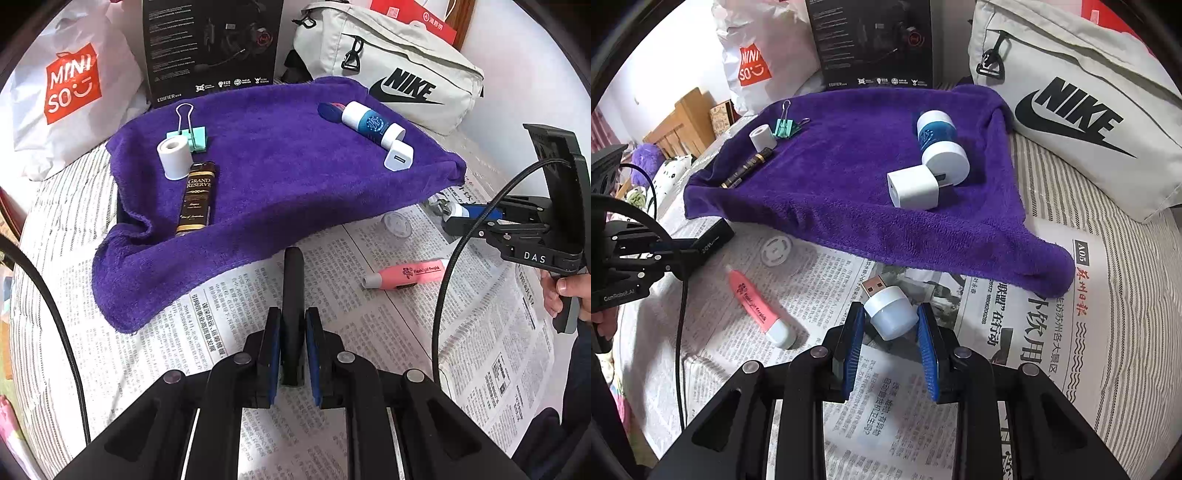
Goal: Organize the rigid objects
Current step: 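Lift the marker and USB light and carry both over the purple towel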
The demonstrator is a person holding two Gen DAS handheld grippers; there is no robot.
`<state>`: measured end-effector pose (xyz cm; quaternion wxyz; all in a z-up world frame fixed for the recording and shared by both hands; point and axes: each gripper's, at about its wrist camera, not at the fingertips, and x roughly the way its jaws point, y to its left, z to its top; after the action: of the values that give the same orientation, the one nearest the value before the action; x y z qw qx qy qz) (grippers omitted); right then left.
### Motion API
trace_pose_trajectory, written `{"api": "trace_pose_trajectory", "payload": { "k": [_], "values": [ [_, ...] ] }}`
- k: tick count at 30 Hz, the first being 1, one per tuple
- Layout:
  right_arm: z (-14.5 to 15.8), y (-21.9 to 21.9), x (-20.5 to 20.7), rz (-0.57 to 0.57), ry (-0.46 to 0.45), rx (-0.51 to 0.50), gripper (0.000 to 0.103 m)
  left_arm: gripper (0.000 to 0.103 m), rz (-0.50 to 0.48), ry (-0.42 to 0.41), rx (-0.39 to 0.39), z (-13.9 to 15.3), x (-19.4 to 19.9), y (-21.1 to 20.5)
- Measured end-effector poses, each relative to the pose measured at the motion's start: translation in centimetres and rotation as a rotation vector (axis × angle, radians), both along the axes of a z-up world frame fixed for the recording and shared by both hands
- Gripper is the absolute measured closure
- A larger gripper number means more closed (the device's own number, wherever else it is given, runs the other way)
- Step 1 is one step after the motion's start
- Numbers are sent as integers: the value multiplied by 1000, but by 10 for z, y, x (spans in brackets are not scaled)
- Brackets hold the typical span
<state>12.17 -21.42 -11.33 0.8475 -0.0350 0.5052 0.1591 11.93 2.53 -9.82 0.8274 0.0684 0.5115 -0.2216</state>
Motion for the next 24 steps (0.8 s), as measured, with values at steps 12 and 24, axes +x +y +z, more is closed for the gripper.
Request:
{"api": "trace_pose_trajectory", "payload": {
  "k": [12,24],
  "values": [
    [-3,3,-5,12,11,13,74,91,9,-18,54,-6,8,-15],
    [15,-2,-4,16,-10,48,74,91,54,-11,-6,-1,6,4]
  ]
}}
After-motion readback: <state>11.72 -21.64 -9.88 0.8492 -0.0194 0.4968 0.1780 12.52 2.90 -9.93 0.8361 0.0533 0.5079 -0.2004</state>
